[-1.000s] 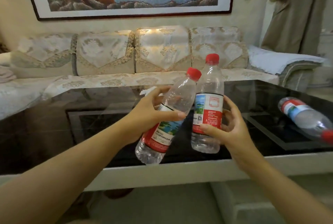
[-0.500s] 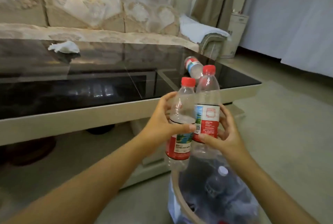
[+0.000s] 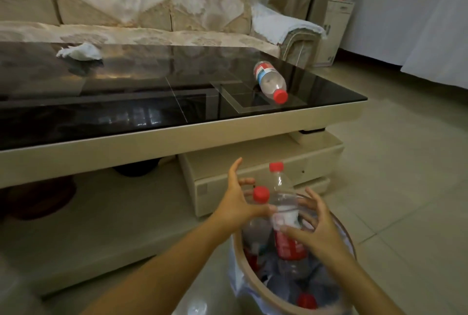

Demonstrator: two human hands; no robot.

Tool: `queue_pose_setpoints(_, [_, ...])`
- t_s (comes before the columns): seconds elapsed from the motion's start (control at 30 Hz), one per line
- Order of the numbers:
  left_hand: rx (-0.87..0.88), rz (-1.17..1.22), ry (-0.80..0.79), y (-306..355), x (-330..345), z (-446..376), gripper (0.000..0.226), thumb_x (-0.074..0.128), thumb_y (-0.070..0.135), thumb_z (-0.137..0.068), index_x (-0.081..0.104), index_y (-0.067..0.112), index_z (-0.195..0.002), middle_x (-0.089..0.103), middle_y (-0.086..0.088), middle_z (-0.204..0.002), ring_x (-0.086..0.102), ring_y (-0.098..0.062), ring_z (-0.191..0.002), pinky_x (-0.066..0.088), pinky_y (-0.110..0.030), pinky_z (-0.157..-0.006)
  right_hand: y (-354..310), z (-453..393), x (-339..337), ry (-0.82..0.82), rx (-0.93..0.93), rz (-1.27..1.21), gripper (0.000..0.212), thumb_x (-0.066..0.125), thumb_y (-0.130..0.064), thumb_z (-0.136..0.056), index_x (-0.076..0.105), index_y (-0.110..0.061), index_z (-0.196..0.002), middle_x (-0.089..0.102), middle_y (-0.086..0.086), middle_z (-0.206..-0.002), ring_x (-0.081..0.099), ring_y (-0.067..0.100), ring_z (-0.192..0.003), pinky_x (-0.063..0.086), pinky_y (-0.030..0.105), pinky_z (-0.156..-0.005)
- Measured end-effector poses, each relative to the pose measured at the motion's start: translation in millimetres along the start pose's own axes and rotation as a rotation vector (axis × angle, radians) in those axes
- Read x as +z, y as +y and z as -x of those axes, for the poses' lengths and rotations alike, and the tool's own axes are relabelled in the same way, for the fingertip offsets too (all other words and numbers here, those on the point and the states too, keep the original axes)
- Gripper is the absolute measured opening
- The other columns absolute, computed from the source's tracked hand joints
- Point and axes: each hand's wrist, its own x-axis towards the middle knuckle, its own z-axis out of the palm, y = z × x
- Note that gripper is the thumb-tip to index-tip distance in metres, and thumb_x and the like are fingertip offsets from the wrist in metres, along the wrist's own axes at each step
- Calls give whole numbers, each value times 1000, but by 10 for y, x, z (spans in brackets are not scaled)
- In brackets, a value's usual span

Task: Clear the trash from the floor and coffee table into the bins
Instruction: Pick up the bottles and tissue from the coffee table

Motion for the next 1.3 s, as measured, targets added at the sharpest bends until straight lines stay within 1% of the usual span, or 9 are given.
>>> queue_pose_setpoints(0.1, [39,-47,33,163,-146,-19,117,88,11,-60,11,48,-139,47,7,-121,52,-6,-108,53,-15,-65,-163,-107,85,15,-57,-7,87,83,-4,-62,38,-43,-127,53,-10,-125,54,5,-114,51,13,-73])
queue_pose_setpoints(0.37, [244,-211,145,865,-920,107,85,83,21,-66,36,41,-133,54,11,-117,57,-1,-106,52,-21,-81,-1114,-462,663,-116,-312,162,57,76,-20,-77,50,-41,-124,51,-18,-129,47,-1,-120,40,27,-97])
queue_pose_setpoints(0.47, [329,-260,203,1017,-1258,130,71,80,18,-71,42,35,-129,58,10,-113,58,2,-102,52,-19,-85,-1437,-676,1002,-145,-464,293,46,72,-21,-81,56,-33,-122,51,-18,-126,46,-5,-118,39,19,-97])
queue_pose_setpoints(0.6, [499,-702,348,1215,-1781,33,62,72,37,-74,39,43,-127,52,22,-118,47,9,-112,41,-12,-87,-1740,-1072,1421,-146,-623,495,40,70,-19,-83,59,-26,-121,49,-13,-127,44,-4,-119,37,13,-96])
queue_pose_setpoints(0.7, [520,-975,480,1298,-2129,-209,69,72,33,-77,34,37,-134,47,11,-130,44,-8,-121,43,-27,-93,-1866,-1411,1604,-124,-647,640,37,69,-16,-83,61,-21,-119,50,-6,-126,46,4,-119,41,23,-99])
queue_pose_setpoints(0.8, [369,-1097,477,1267,-2291,-429,77,73,34,-77,30,32,-140,42,3,-140,41,-19,-127,42,-37,-98,-1970,-1697,1700,-132,-631,756,38,68,-17,-83,60,-23,-120,47,-7,-130,45,6,-121,42,28,-98])
queue_pose_setpoints(0.97, [270,-1197,419,1384,-2443,-529,74,65,37,-83,24,31,-145,35,2,-146,35,-19,-132,41,-38,-103,-2294,-2091,1684,-307,-638,1171,45,65,-24,-84,54,-25,-127,41,-6,-141,41,12,-127,44,31,-95])
queue_pose_setpoints(1.1, [114,-1223,304,1738,-2519,-552,77,63,38,-85,18,30,-147,28,1,-151,28,-20,-138,33,-38,-108,-2825,-2458,1263,-427,-600,1419,57,67,-13,-81,48,-26,-133,38,-2,-146,40,20,-131,38,34,-100])
queue_pose_setpoints(1.3, [77,-1280,168,2065,-2279,-1025,75,59,37,-87,16,29,-149,24,1,-153,25,-19,-139,31,-35,-108,-3086,-3338,248,-767,-436,1986,102,74,-6,-74,9,-33,-148,7,0,-159,13,25,-144,14,45,-115])
